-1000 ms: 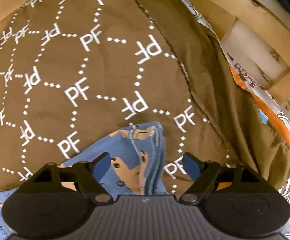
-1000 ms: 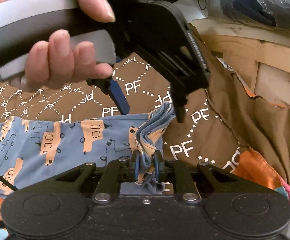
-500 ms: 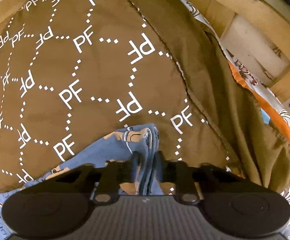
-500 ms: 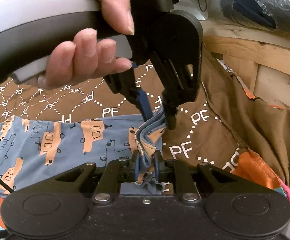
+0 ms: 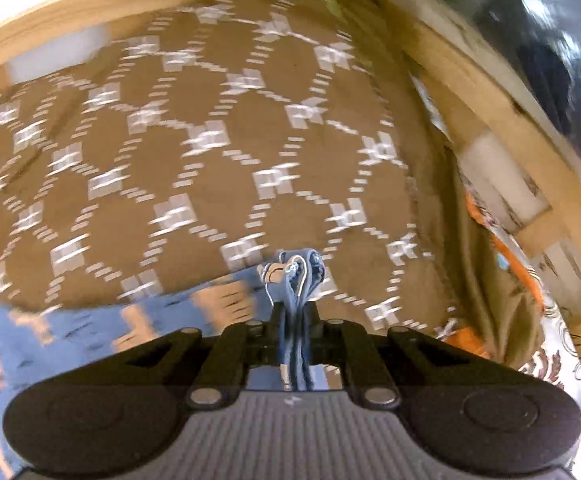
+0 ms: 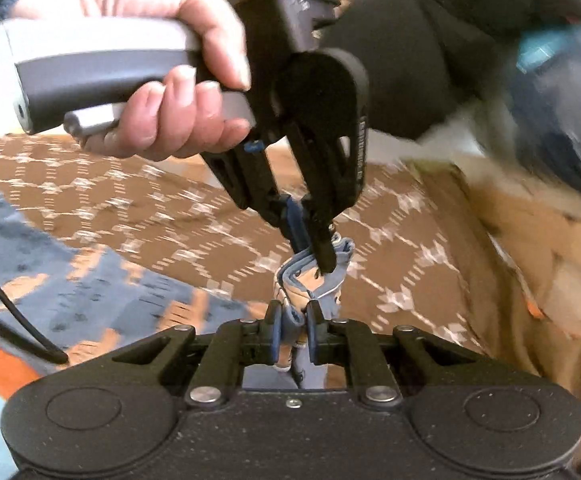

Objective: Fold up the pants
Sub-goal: 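Lift and fold the held edge over with both grippers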

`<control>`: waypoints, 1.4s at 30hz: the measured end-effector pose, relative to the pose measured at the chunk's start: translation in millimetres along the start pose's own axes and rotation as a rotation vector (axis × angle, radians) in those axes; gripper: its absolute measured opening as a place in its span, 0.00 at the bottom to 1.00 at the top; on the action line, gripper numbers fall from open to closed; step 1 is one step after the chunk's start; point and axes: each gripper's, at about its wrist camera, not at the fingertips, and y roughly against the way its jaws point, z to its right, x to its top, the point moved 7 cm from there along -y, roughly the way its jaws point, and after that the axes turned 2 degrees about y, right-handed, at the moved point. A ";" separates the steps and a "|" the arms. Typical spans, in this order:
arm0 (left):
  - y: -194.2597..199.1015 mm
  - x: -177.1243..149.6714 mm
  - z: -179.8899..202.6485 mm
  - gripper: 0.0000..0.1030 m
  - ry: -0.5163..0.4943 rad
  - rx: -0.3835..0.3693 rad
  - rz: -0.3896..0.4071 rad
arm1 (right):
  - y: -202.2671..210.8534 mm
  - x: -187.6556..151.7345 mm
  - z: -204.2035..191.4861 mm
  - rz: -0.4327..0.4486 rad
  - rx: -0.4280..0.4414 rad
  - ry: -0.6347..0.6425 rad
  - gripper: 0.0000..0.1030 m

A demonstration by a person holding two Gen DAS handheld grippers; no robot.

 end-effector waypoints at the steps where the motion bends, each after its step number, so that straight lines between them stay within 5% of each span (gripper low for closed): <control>1: 8.5 -6.8 -13.8 0.09 0.011 0.016 0.021 | 2.2 3.4 -9.6 0.019 0.035 0.029 0.12; 5: 32.9 -42.9 -70.7 0.09 0.056 0.042 0.104 | 2.1 9.9 -51.1 0.042 0.154 0.138 0.11; 11: 27.6 -85.0 -159.5 0.09 0.322 -0.001 0.127 | -18.2 1.5 -118.1 -0.075 0.316 0.237 0.10; 17: 7.6 -107.9 -207.1 0.09 0.354 -0.029 0.192 | -53.3 -16.7 -156.9 -0.205 0.365 0.220 0.10; 27: -7.5 -122.1 -224.9 0.11 0.326 -0.098 0.197 | -62.4 -40.0 -168.8 -0.223 0.346 0.249 0.18; 42: 14.0 -114.0 -207.4 0.09 0.231 -0.052 0.226 | -49.2 -31.2 -170.9 -0.162 0.317 0.275 0.11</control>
